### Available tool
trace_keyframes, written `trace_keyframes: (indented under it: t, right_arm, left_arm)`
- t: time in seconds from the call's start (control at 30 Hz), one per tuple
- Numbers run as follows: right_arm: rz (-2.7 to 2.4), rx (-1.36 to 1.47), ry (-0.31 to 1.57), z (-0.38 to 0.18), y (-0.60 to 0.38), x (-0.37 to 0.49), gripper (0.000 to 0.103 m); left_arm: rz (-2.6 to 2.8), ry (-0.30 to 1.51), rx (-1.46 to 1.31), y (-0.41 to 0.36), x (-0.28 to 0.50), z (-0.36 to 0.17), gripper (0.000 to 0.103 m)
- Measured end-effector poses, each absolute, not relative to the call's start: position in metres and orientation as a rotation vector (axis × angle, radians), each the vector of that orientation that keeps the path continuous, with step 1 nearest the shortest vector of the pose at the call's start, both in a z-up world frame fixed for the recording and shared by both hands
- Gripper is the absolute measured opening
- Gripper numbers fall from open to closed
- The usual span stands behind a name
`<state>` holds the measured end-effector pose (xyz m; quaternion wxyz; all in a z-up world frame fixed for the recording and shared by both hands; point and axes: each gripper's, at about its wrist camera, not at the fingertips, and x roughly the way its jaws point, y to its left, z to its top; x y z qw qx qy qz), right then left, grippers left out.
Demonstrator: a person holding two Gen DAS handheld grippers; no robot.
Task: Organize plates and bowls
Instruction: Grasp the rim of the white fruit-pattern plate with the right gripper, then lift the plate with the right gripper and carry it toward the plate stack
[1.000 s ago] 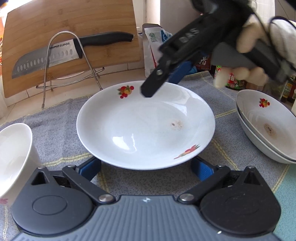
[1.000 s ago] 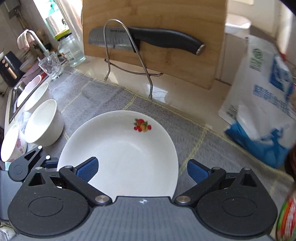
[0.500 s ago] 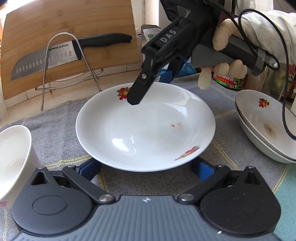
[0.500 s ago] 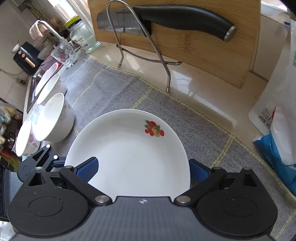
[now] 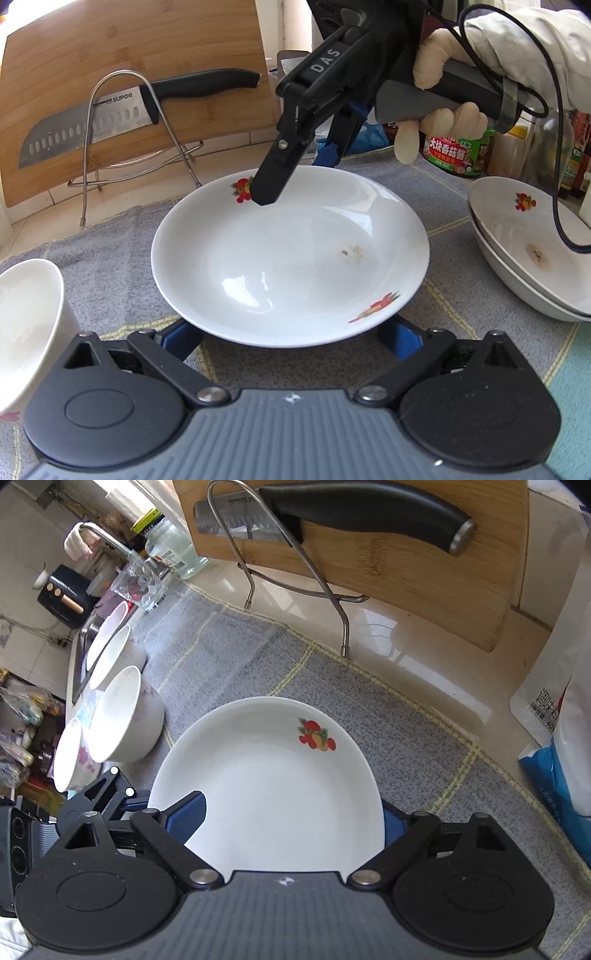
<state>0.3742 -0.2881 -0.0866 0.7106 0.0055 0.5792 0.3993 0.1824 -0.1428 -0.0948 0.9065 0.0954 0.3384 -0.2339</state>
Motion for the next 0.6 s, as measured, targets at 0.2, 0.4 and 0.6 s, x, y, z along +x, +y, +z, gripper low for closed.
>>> trace_keyframes:
  t: [0.2,0.4,0.6]
  right_arm:
    - [0.887,0.066,1.289,-0.087,-0.291,0.376,0.098]
    - [0.887,0.077,1.281,-0.082,-0.295,0.372,0.098]
    - [0.875,0.081,1.266,-0.074,-0.299,0.365,0.098]
  left_arm:
    - [-0.479,0.704,0.196,-0.142,0.183,-0.094,0.098]
    - [-0.479,0.721,0.207,-0.144,0.183,-0.091,0.095]
    - [-0.486,0.742,0.219,-0.147,0.177,-0.086,0.081]
